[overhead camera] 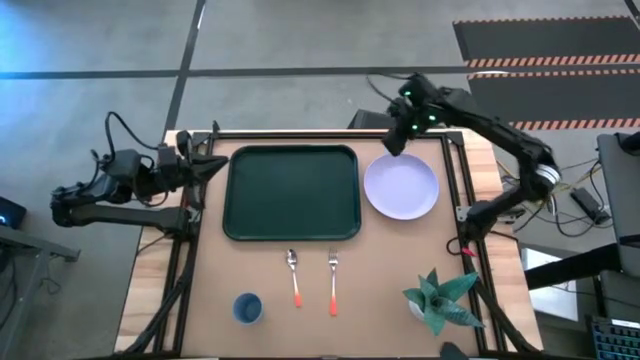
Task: Pick and place plate/cup/fork/spoon on tray
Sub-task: Put the white plate on the bottom middle of black serving tray
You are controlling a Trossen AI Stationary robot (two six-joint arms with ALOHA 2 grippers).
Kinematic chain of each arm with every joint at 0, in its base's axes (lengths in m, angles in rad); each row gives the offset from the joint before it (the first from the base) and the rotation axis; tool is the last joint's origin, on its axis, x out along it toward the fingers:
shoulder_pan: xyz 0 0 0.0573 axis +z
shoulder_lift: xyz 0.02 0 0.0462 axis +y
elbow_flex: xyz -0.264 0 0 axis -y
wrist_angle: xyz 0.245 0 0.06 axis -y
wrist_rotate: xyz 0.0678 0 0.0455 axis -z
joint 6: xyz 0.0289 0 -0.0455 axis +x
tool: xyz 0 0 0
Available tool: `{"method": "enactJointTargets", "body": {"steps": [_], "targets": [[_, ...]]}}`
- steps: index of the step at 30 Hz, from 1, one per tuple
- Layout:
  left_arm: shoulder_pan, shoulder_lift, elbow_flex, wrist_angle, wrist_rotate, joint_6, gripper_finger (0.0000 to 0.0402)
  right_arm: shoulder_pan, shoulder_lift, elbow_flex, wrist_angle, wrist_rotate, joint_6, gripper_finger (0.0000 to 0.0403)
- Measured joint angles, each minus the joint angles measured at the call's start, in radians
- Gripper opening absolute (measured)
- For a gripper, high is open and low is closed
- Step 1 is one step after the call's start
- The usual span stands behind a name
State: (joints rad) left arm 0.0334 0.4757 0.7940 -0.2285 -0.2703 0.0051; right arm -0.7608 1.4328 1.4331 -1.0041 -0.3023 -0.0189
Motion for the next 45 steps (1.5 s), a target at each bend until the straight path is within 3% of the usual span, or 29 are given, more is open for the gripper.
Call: {"method": "enactJointTargets", "body": {"steps": [6,10,14,18,22,25,28,35,45], "targets": [[0.0,-0.022,0.0,-0.001,0.0,0.0,0.0,-0.018,0.146,0.0,-0.032,-0.079,-0.06,0.0157],[0.0,-0.026,-0.002,-0.011,0.0,0.0,0.0,-0.023,0.216,-0.004,-0.063,-0.065,-0.109,0.0157],[0.0,-0.026,-0.005,-0.023,0.0,-0.001,0.0,-0.038,0.222,0.002,-0.082,-0.079,-0.135,0.0156],[0.0,-0.026,-0.014,-0.025,0.0,-0.002,0.0,-0.068,0.225,-0.001,-0.099,-0.018,-0.158,0.0156],[0.0,-0.024,-0.014,-0.024,0.0,-0.013,0.0,-0.103,0.182,0.0,-0.155,0.009,-0.174,0.0156],[0.0,-0.024,-0.014,-0.025,0.0,-0.025,0.0,-0.121,0.141,0.0,-0.259,0.158,-0.187,0.0156],[0.0,-0.019,-0.014,-0.025,0.0,-0.025,0.0,-0.123,0.092,0.0,-0.359,0.226,-0.191,0.0156],[0.0,-0.006,-0.015,-0.03,0.0,-0.025,0.0,-0.145,-0.029,-0.075,-0.385,0.232,-0.154,0.0151],[0.0,0.016,-0.015,-0.022,0.001,-0.027,0.0,-0.176,-0.136,-0.365,-0.259,0.217,-0.125,0.0157]]}}
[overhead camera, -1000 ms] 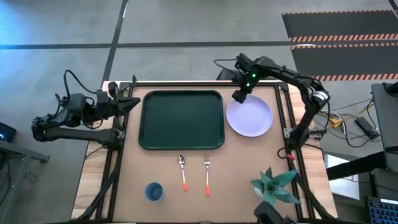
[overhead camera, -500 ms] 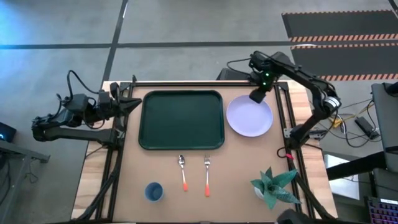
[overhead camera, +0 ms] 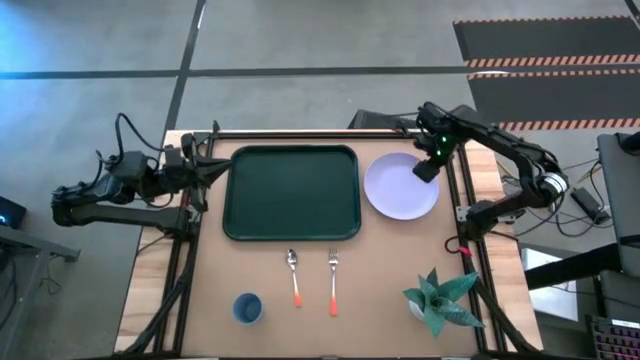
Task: Pick and place plate/cup/fork/spoon on tray
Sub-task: Put the white plate on the bottom middle of black serving tray
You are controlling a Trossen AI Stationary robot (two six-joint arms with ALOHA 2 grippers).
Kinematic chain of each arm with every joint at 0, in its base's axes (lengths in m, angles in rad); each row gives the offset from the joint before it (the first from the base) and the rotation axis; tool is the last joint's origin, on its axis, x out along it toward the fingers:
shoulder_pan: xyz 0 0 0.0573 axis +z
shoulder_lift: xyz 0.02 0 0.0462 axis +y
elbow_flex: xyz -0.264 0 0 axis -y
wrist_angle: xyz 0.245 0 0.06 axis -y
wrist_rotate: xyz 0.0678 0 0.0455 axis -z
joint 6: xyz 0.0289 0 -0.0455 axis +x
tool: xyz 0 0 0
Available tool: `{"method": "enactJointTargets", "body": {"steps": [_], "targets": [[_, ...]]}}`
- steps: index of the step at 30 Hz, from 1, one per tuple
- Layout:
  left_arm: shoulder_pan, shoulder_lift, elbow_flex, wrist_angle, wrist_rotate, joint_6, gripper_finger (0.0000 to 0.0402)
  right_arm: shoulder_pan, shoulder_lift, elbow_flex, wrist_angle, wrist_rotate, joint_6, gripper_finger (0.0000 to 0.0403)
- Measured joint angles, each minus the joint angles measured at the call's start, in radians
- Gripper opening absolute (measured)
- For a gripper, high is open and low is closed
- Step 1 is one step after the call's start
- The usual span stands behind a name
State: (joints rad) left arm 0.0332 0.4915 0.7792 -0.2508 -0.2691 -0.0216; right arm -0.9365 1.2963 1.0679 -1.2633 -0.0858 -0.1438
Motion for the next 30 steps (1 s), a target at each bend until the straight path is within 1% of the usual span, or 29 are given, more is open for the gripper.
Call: {"method": "enactJointTargets", "body": {"steps": [4,9,17,23,26,30], "targets": [[0.0,0.002,0.0,0.006,0.0,-0.002,0.0,0.0,-0.008,-0.089,0.051,0.0,0.013,0.016],[0.0,0.008,0.001,0.007,0.0,-0.012,0.0,-0.015,0.014,-0.151,0.091,0.0,0.011,0.0161],[0.0,0.019,0.001,0.008,0.0,-0.027,0.0,-0.071,0.07,-0.156,0.165,0.001,-0.003,0.0161],[0.0,0.019,0.001,0.008,0.0,-0.027,0.0,-0.072,0.078,-0.163,0.175,0.0,-0.019,0.0161],[0.0,0.018,0.001,0.008,0.0,-0.027,0.0,-0.072,0.077,-0.166,0.192,0.001,0.003,0.0161],[0.0,0.018,0.001,0.007,0.0,-0.026,0.0,-0.072,0.075,-0.166,0.265,0.0,0.111,0.0162]]}}
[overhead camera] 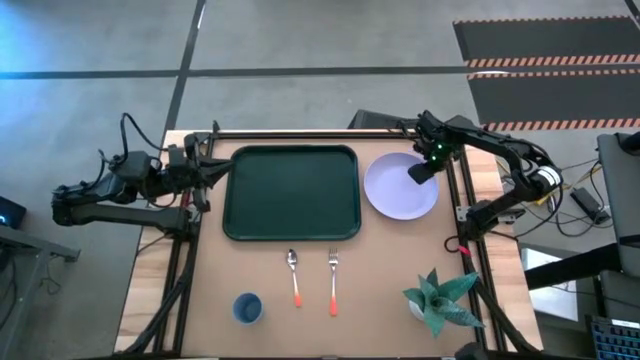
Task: Pick and place plate/cup/fork/spoon on tray
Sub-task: Put the white plate on the bottom middle of black serving tray
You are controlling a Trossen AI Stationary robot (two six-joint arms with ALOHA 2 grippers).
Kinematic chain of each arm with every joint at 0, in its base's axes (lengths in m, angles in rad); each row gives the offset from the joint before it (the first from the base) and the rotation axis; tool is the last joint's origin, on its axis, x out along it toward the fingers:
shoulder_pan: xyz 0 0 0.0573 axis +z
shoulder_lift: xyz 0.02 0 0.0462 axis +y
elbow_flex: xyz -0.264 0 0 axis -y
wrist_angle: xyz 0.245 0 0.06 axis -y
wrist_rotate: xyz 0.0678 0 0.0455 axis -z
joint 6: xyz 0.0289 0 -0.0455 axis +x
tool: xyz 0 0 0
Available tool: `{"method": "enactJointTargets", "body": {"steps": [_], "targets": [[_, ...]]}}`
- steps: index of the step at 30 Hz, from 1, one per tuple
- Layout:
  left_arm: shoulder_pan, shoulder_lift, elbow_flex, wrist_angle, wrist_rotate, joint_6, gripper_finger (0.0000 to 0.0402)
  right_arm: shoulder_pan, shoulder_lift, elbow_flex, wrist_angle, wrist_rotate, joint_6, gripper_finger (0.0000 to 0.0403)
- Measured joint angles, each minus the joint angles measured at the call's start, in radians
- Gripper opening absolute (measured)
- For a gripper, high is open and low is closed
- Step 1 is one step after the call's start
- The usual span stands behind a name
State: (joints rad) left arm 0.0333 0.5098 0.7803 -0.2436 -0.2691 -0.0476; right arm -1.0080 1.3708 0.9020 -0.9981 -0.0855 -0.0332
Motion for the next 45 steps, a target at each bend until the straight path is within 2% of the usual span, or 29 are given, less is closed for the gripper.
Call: {"method": "enactJointTargets", "body": {"steps": [13,26,36,45], "targets": [[0.0,-0.002,0.0,-0.001,0.003,0.002,0.0,0.0,0.0,-0.006,0.077,0.012,0.155,0.0162],[0.0,-0.015,0.0,-0.008,0.004,0.011,0.0,0.002,0.008,-0.004,0.144,0.087,0.325,0.0162],[0.0,-0.029,0.0,-0.032,0.009,0.01,0.0,0.011,0.051,0.004,0.149,0.121,0.347,0.0162],[0.0,-0.041,0.0,-0.03,0.054,0.01,0.0,0.015,0.09,0.009,0.141,0.138,0.339,0.0162]]}}
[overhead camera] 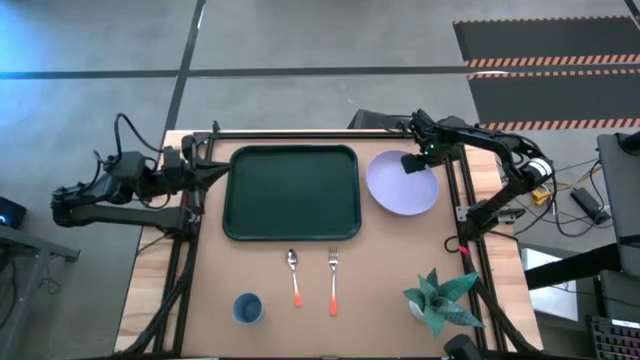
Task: Pick and place plate/cup/fork/spoon on tray
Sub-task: Put the white plate on the bottom middle of black serving tray
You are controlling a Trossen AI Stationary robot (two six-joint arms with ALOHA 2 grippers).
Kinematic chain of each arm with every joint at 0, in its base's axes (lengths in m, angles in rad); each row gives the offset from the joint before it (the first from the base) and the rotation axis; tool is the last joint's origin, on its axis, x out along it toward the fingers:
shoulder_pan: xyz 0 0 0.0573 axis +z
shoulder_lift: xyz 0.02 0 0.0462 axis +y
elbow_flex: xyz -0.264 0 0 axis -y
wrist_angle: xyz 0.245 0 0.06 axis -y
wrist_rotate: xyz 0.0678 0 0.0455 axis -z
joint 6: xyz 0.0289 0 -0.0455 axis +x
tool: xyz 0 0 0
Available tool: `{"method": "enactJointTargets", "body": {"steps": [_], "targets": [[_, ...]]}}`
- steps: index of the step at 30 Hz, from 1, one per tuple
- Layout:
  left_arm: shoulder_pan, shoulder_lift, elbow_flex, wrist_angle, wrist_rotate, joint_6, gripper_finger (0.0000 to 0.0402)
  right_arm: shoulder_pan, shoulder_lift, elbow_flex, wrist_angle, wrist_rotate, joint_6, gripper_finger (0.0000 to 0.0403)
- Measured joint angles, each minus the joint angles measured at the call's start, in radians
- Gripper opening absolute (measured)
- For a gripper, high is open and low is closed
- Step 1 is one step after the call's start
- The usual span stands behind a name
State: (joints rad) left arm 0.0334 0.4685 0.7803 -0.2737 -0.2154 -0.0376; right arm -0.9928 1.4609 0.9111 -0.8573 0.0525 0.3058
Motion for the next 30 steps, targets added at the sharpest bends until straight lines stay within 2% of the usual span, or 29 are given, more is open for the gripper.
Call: {"method": "enactJointTargets", "body": {"steps": [11,17,30], "targets": [[0.0,-0.015,0.0,0.0,0.001,0.0,0.0,-0.001,-0.017,0.092,-0.056,0.001,-0.029,0.0162],[0.0,-0.015,0.0,0.0,0.001,0.0,0.0,-0.014,-0.005,0.1,-0.055,0.0,-0.04,0.0162],[0.0,-0.014,0.0,-0.004,0.001,-0.002,0.0,-0.013,0.16,0.085,-0.053,-0.03,-0.074,0.0162]]}}
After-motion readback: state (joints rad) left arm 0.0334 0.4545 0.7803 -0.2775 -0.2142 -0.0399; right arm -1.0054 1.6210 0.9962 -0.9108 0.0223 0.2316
